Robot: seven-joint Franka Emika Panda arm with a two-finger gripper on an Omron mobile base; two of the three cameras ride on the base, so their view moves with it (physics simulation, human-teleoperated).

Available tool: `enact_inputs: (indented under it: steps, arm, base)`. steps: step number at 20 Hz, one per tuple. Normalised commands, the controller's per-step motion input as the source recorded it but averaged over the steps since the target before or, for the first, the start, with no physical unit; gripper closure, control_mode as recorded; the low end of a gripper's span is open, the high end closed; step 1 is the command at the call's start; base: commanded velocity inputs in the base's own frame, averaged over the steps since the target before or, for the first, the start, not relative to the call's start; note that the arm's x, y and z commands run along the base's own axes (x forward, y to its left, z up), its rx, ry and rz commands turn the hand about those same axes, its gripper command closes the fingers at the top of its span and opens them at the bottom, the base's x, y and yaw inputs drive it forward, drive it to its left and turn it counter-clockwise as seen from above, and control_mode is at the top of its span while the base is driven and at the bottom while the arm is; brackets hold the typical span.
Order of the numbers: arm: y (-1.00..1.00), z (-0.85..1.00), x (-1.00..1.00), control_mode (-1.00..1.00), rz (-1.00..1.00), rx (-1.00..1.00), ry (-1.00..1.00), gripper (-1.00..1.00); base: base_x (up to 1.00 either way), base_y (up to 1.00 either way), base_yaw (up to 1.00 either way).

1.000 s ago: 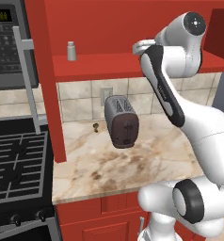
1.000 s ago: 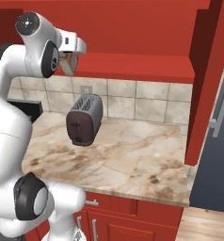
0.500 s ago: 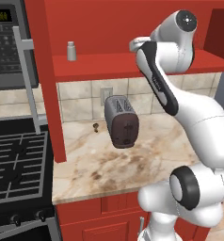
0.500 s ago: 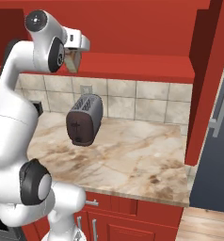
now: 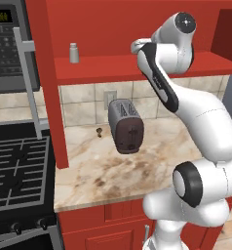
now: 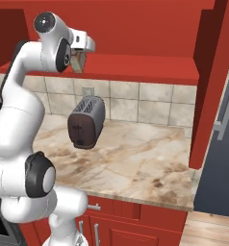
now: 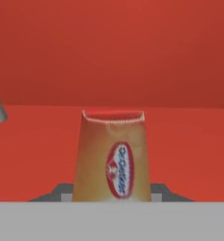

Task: Pick the boxed food and canned food from the counter and place them in the cabinets closest to them.

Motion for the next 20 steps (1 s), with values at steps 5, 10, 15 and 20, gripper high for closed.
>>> enact_inputs:
  steps: [5,10,15,20]
  arm:
    - [0.04,-0.01,0.50,-1.00,0.00,0.00,0.00,1.00]
    - [0.06,0.00,0.57,-1.00,0.00,0.00,0.00,1.00]
    - [0.06,0.00,0.55,-1.00,0.00,0.00,0.00,1.00]
    - [0.06,0.00,0.48,-1.00,0.00,0.00,0.00,1.00]
  base:
    - [0.00,0.00,0.00]
    - [0.00,0.00,0.00]
    - [0.00,0.00,0.00]
    - [0.00,0.00,0.00]
